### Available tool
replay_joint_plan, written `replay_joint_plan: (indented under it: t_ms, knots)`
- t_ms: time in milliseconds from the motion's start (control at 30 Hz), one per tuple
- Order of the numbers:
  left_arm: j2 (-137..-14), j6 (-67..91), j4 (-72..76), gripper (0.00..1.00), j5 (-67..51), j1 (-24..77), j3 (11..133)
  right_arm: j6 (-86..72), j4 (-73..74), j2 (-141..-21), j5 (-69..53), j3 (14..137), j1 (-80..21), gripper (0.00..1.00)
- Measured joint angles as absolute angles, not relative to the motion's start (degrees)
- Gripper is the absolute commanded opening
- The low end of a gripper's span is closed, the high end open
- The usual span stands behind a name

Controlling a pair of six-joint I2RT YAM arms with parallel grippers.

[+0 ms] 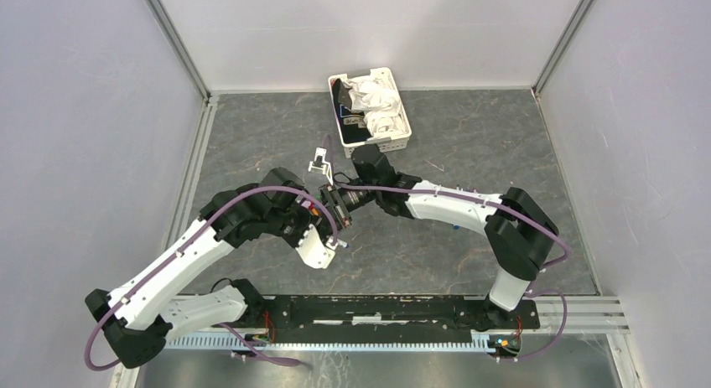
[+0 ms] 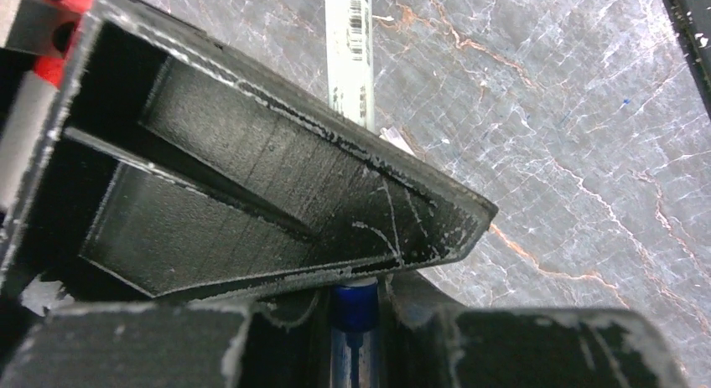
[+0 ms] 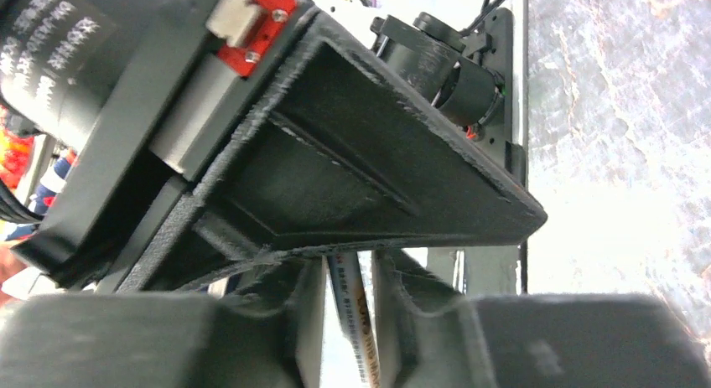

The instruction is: Open the pen caps

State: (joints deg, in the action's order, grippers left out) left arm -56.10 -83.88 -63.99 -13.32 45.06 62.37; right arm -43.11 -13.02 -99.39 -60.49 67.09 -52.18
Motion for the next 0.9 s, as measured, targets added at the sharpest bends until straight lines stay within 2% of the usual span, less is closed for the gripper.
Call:
replay_joint_plan:
  t_ms: [67, 100, 433, 500, 567, 633, 667, 800, 900]
  knots:
    - [-56.10, -83.88, -64.49, 0.02, -12.29, 44.97, 62.37, -44.69, -14.41, -99.81, -61.34, 67.61, -52.40, 0.03]
    - [-56.07, -83.85, -64.73, 0.02, -12.08, 44.91, 62.37, -45.06, -15.22, -100.01, -61.82, 67.70, -52.45, 0.00]
    - [-56.93, -83.88, -65.56, 0.02, -8.91, 44.07, 62.35, -39.59, -11.88, -102.83, -63.44, 70.48, -51.86, 0.00]
    - [-58.67, -88.55, -64.01, 0.02, -13.50, 38.09, 61.56, -36.38, -13.23, -98.50, -57.30, 63.81, -51.72, 0.00]
    - [-61.78, -98.43, -63.94, 0.02, -26.46, 23.05, 61.23, -38.09, -23.27, -88.05, -47.13, 48.60, -51.55, 0.00]
    - [-64.18, -102.37, -64.38, 0.02, -19.84, 8.80, 62.96, -38.85, -19.84, -77.93, -49.76, 34.20, -50.02, 0.00]
    - [-64.55, -102.48, -64.34, 0.02, -17.72, 7.64, 63.61, -38.52, -17.58, -77.17, -50.09, 32.25, -49.78, 0.00]
    - [-62.43, -101.36, -64.69, 0.02, -13.82, 23.66, 63.51, -38.09, -11.11, -82.32, -51.13, 31.94, -50.02, 0.00]
    - [-60.75, -98.48, -65.49, 0.02, -12.62, 31.31, 63.44, -37.23, -8.60, -83.79, -51.96, 35.48, -49.71, 0.00]
